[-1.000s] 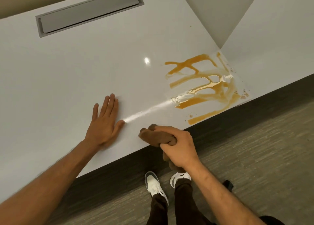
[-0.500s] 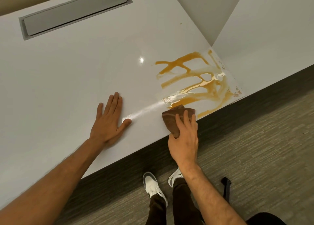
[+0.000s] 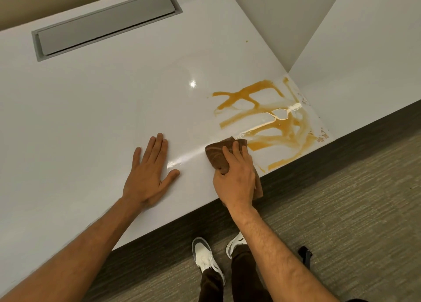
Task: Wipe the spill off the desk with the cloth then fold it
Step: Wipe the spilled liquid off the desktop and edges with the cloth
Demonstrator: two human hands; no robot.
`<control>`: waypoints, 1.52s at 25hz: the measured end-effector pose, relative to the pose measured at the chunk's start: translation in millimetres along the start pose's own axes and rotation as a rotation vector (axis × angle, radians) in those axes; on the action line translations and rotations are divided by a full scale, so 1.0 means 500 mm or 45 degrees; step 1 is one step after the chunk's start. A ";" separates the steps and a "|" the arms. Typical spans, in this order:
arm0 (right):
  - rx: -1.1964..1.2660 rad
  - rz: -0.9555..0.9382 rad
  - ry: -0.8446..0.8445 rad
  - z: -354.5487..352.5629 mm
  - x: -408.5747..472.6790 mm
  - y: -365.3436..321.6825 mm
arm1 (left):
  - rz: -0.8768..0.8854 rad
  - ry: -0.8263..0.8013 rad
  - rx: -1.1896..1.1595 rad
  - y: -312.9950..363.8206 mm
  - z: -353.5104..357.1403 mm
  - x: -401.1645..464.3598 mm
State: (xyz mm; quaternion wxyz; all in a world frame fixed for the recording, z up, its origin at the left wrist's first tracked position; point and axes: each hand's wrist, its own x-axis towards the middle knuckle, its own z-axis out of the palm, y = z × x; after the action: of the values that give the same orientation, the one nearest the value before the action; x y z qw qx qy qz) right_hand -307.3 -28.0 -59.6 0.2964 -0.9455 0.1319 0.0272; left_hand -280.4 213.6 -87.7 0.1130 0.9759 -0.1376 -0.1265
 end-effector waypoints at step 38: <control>-0.073 -0.250 0.079 0.100 0.287 -0.165 | -0.056 0.029 0.008 -0.006 0.016 0.012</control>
State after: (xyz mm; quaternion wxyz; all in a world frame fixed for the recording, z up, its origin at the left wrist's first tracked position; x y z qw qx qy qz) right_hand -145.8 32.0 -73.8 0.2660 -0.9624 0.0469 -0.0274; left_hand -276.5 213.2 -97.4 0.1088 0.9804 -0.1151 -0.1175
